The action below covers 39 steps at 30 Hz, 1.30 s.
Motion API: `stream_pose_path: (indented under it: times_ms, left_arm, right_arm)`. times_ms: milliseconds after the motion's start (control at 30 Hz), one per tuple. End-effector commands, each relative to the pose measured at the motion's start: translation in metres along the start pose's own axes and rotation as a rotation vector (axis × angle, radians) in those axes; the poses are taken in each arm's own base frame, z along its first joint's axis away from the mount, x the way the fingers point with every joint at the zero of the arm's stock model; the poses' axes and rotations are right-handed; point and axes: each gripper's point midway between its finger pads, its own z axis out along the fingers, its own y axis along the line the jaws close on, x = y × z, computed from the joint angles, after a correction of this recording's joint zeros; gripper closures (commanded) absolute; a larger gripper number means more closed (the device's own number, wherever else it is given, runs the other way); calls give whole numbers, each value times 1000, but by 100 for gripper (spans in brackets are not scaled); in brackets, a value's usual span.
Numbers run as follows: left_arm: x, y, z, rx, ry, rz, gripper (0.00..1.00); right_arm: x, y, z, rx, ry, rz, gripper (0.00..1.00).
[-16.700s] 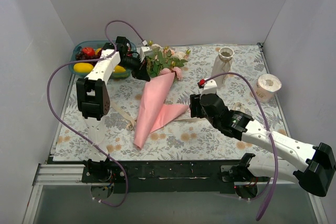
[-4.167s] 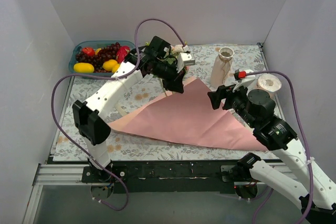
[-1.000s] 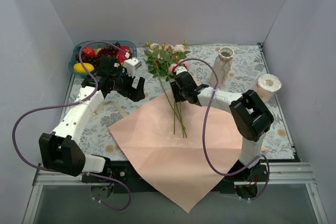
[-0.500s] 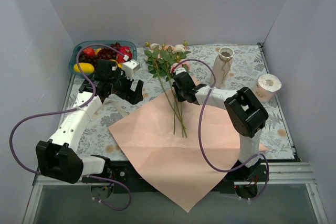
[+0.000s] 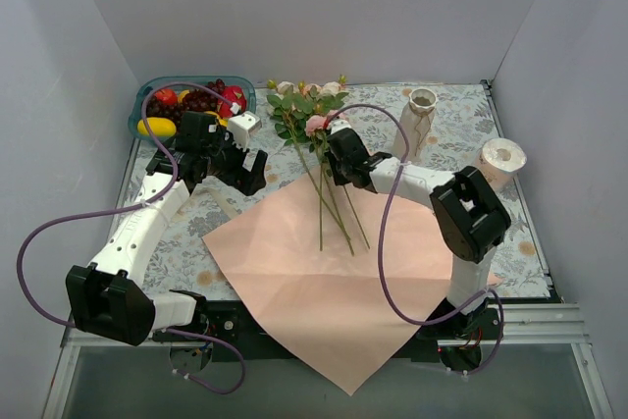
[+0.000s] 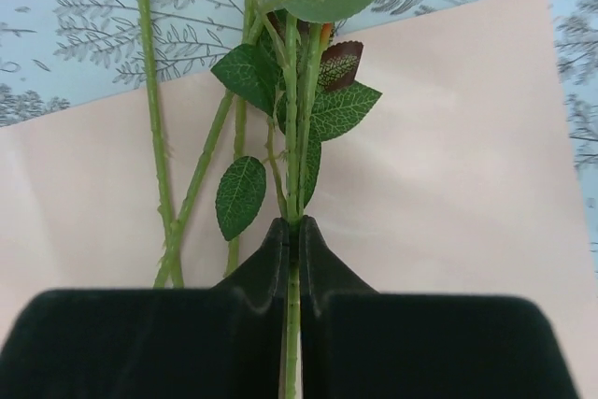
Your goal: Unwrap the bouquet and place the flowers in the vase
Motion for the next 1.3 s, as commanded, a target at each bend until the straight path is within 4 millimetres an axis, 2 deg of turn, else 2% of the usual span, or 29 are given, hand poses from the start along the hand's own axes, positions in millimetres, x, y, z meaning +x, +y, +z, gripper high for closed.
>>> stream_pose_path:
  times_ms: [0,267,333,367,400,433,467,533,600,633,667,700,733,767,833,933,967,1033,1133,1233,1267]
  left_arm:
    - [-10,1,-12,-30,-46,38,2]
    - [-18,0,-19,-36,-72,36,2]
    - [-22,-1,-21,-36,-83,39,2]
    - [-23,-1,-21,-33,-85,37,2]
    - [-24,-2,-22,-32,-85,38,2]
    - [-24,-2,-22,-28,-84,36,2]
    - [-24,-2,-22,-26,-83,36,2]
    - [-28,-2,-24,-30,-93,40,2]
    - [-31,-2,-24,-30,-100,43,2]
    - [-32,-2,-25,-31,-103,46,2]
    - [-31,-3,-25,-25,-103,48,2]
    - [-32,-2,-24,-26,-105,50,2]
    - [-30,-2,-23,-24,-100,46,2]
    - [-30,-2,-21,-24,-97,46,2]
    - [-28,-2,-19,-17,-90,43,2]
    - [-26,-3,-17,-7,-88,40,2]
    - [-23,-4,-14,0,-81,35,2]
    - [-23,-6,-14,12,-83,36,2]
    - [-19,-8,-12,27,-72,37,2]
    - [-19,-8,-10,33,-68,42,2]
    - [-20,-8,-9,34,-69,43,2]
  right_arm:
    - [-78,-6,-64,-8,-209,20,99]
    - [-120,-17,-130,-2,-319,28,99]
    - [-137,-27,-155,22,-406,-8,99]
    - [-158,-31,-169,34,-509,-5,99]
    - [-173,-41,-193,58,-600,5,99]
    - [-179,-56,-200,130,-653,-41,99]
    - [-210,-68,-229,157,-813,-15,99]
    - [-240,-85,-262,228,-998,-51,99]
    - [-259,-108,-280,298,-1080,-49,99]
    - [-274,-116,-299,316,-1160,-41,99]
    - [-280,-130,-305,362,-1188,-52,99]
    - [-285,-136,-314,379,-1227,-50,99]
    - [-293,-140,-332,385,-1311,-42,99]
    - [-295,-151,-339,406,-1345,-39,99]
    - [-302,-154,-358,388,-1434,-50,99]
    - [-308,-169,-379,429,-1519,-39,99]
    - [-309,-176,-382,445,-1533,-38,99]
    - [-313,-178,-393,434,-1585,-38,99]
    - [-316,-187,-403,451,-1639,-29,99]
    - [-319,-196,-401,459,-1667,-23,99]
    - [-321,-198,-394,465,-1662,-28,99]
